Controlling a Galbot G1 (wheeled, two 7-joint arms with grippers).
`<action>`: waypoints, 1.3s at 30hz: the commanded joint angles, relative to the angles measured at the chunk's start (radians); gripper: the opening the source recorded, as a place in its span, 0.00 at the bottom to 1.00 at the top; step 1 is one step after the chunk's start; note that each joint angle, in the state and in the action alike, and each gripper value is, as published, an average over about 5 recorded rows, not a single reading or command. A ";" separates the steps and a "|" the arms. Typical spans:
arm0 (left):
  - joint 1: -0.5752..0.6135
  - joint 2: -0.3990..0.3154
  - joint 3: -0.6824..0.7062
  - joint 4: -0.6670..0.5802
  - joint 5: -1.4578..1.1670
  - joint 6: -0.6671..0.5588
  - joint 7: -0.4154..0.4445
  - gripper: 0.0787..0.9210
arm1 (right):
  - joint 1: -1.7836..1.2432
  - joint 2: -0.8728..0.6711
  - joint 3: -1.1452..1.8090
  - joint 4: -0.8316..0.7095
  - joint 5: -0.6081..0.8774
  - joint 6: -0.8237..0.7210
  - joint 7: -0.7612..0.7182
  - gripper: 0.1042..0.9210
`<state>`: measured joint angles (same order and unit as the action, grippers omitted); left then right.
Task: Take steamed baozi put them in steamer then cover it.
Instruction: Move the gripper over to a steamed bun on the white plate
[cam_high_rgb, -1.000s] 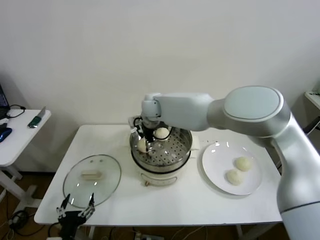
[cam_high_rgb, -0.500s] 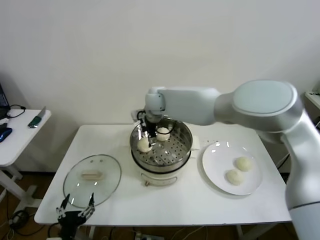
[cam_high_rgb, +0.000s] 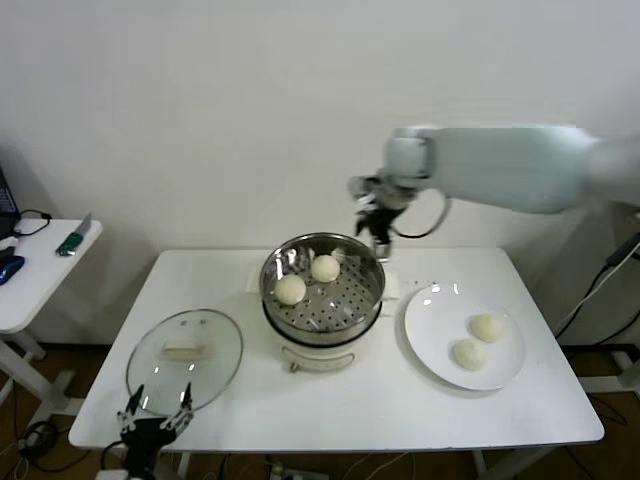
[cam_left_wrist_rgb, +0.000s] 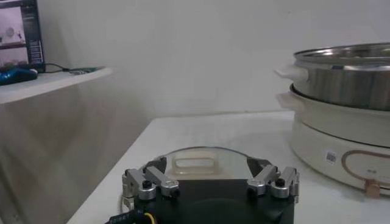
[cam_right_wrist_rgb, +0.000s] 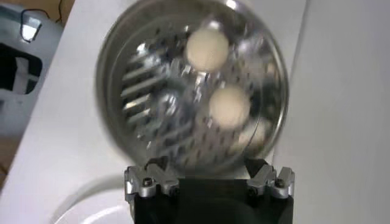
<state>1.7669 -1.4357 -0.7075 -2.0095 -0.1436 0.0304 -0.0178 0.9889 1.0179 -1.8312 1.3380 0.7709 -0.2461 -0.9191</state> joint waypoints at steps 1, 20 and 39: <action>-0.005 0.002 0.001 0.004 0.002 0.002 0.001 0.88 | 0.075 -0.411 -0.141 0.218 -0.163 0.006 -0.010 0.88; 0.011 -0.004 0.000 0.011 0.021 0.003 0.000 0.88 | -0.446 -0.476 0.202 0.060 -0.399 -0.020 0.051 0.88; 0.024 -0.013 -0.011 0.018 0.027 0.001 -0.004 0.88 | -0.670 -0.401 0.378 -0.047 -0.448 -0.046 0.086 0.88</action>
<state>1.7894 -1.4481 -0.7181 -1.9926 -0.1170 0.0310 -0.0212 0.4293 0.6113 -1.5292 1.3263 0.3489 -0.2896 -0.8397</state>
